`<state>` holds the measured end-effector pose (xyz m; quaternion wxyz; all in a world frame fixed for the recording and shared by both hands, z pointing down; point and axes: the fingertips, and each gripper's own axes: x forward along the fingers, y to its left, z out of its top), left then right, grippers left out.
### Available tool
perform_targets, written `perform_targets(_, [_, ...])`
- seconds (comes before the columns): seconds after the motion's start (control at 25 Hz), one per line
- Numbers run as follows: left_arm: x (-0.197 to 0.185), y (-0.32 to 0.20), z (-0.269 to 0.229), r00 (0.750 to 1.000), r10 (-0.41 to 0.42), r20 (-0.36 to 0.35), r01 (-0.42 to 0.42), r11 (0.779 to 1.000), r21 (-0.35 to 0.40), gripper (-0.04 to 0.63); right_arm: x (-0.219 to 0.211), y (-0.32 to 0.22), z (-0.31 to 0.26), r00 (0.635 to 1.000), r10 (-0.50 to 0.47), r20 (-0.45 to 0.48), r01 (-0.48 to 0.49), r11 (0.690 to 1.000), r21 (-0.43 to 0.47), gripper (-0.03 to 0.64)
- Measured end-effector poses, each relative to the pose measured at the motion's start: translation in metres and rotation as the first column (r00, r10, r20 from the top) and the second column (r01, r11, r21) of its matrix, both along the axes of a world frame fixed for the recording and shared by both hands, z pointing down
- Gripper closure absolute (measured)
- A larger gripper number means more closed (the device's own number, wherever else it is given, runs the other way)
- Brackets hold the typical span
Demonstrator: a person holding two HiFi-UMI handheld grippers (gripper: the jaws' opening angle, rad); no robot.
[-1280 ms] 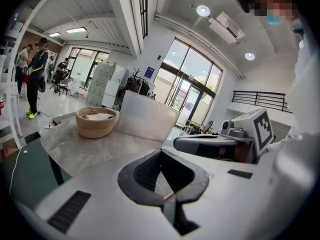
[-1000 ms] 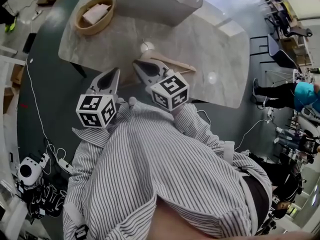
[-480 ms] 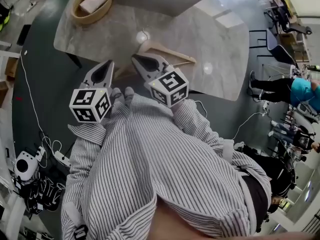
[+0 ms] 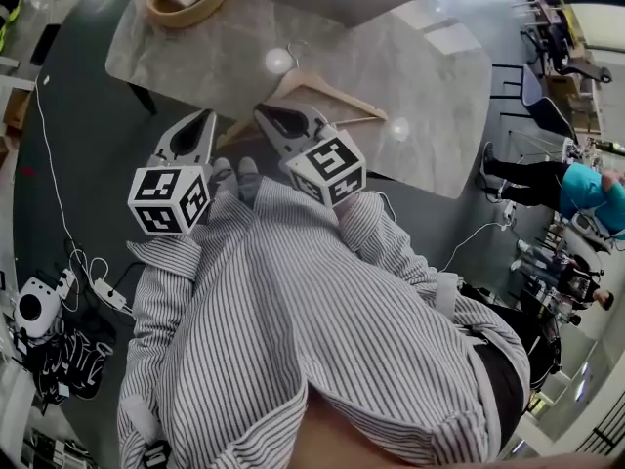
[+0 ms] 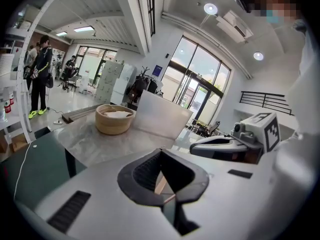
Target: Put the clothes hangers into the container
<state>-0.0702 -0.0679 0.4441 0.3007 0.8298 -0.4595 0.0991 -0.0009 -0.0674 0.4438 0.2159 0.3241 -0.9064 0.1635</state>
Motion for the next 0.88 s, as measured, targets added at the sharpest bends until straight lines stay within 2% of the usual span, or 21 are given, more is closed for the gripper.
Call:
perform_targets(0.36, [0.003,0.012,0.021,1.0,-0.003,-0.006,0.003,0.998,-0.056,0.586,-0.006,0.004,0.017,0.998,-0.045,-0.034,0.043,0.998,-0.04,0.601])
perform_targets(0.6, [0.001,0.024,0.038,1.0,-0.02,-0.012,0.019,0.994,-0.106,0.586,-0.01,0.012,0.035,0.991,-0.108,-0.085,0.102,0.992,-0.069,0.601])
perform_targets(0.88, [0.0,0.039,0.06,1.0,0.005,-0.031,-0.01,0.987,-0.162,0.585,-0.031,0.03,0.055,0.967,-0.202,-0.153,0.188,0.977,-0.099,0.6])
